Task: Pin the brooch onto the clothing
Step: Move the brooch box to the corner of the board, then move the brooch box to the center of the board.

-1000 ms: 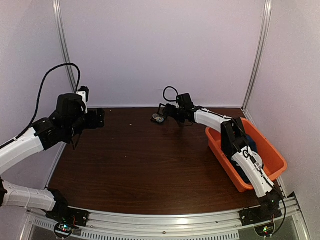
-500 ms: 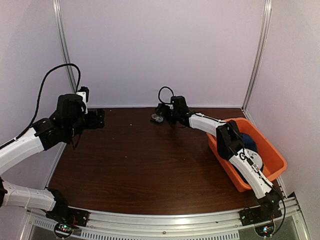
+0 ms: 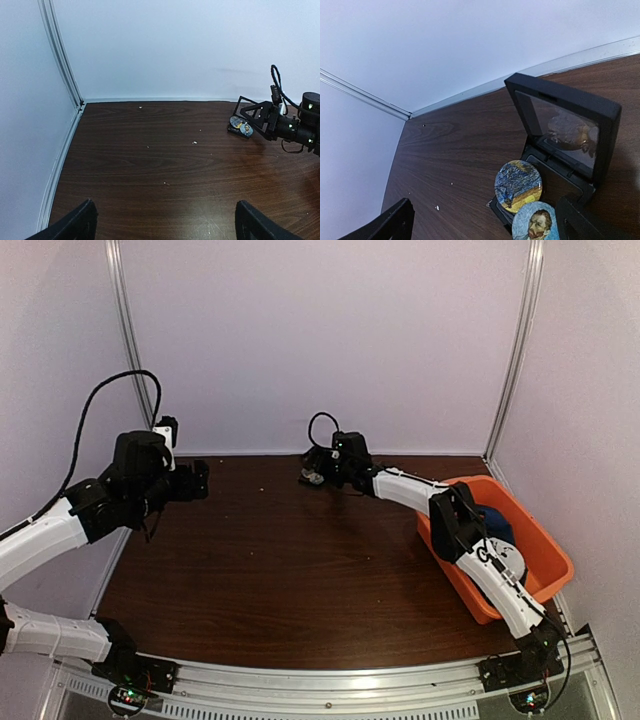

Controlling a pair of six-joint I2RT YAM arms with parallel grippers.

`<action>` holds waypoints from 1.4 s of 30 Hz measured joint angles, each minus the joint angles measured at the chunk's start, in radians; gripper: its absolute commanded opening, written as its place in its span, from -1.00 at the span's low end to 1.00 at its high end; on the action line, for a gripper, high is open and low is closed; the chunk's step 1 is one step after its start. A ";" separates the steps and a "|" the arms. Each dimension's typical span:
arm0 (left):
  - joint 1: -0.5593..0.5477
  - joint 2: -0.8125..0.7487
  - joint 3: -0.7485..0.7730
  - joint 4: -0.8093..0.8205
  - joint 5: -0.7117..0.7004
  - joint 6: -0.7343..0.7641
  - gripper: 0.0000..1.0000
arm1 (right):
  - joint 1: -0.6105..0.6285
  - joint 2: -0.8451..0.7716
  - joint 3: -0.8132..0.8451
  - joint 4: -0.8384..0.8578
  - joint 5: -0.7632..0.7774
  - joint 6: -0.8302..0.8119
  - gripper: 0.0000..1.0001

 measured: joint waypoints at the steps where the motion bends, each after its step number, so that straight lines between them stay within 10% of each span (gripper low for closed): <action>1: 0.000 0.000 0.000 0.000 0.000 0.000 0.95 | 0.005 0.000 0.000 0.000 0.000 0.000 1.00; 22: 0.000 0.038 -0.012 0.046 0.001 -0.024 0.95 | 0.017 -0.018 -0.030 -0.003 0.001 -0.040 1.00; 42: 0.169 0.901 0.439 0.290 0.344 -0.222 0.95 | -0.013 -0.192 -0.143 -0.032 0.076 -0.163 1.00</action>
